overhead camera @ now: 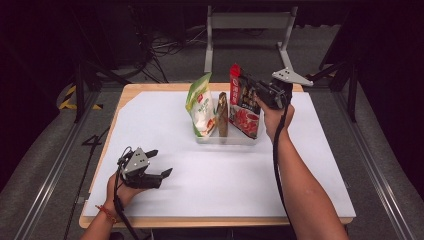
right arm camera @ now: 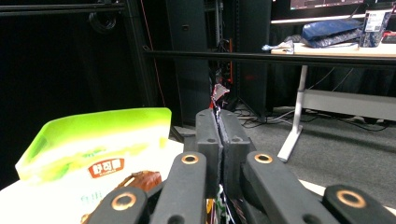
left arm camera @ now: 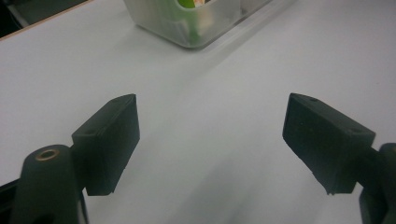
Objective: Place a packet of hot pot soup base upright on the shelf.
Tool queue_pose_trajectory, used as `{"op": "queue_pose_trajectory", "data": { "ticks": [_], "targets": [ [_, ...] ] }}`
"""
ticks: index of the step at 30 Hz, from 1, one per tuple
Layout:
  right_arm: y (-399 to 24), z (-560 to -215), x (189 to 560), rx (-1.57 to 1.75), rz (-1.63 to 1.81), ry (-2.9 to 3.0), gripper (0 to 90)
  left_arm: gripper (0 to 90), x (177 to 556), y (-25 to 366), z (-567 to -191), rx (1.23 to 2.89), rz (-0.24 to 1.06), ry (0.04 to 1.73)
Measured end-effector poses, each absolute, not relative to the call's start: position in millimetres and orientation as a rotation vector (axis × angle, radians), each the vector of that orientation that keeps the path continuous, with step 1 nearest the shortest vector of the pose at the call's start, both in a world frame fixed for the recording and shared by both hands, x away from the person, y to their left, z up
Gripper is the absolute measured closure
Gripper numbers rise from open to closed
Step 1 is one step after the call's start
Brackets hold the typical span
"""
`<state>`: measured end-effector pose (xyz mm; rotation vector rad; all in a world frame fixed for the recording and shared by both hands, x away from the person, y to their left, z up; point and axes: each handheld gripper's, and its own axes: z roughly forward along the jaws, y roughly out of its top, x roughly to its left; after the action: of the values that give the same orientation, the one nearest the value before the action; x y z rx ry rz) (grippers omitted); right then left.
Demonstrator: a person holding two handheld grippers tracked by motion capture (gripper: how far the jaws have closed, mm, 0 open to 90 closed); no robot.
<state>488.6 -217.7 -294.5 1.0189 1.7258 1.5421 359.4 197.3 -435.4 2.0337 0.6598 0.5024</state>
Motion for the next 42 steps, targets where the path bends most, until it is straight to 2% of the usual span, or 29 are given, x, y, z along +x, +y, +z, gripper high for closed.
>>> {"op": "queue_pose_trajectory", "data": {
  "ticks": [27, 42],
  "targets": [
    [-235.1, -317.5, 473.2, 1.003, 1.547, 1.764, 87.0, 19.4, 359.5, 195.7, -435.5, 2.044, 0.505, 0.656],
    [-244.0, -321.5, 464.3, 0.988, 1.499, 1.807, 81.7, 19.1, 360.5, 191.8, -437.3, 2.064, 0.497, 0.649]
  ]
}}
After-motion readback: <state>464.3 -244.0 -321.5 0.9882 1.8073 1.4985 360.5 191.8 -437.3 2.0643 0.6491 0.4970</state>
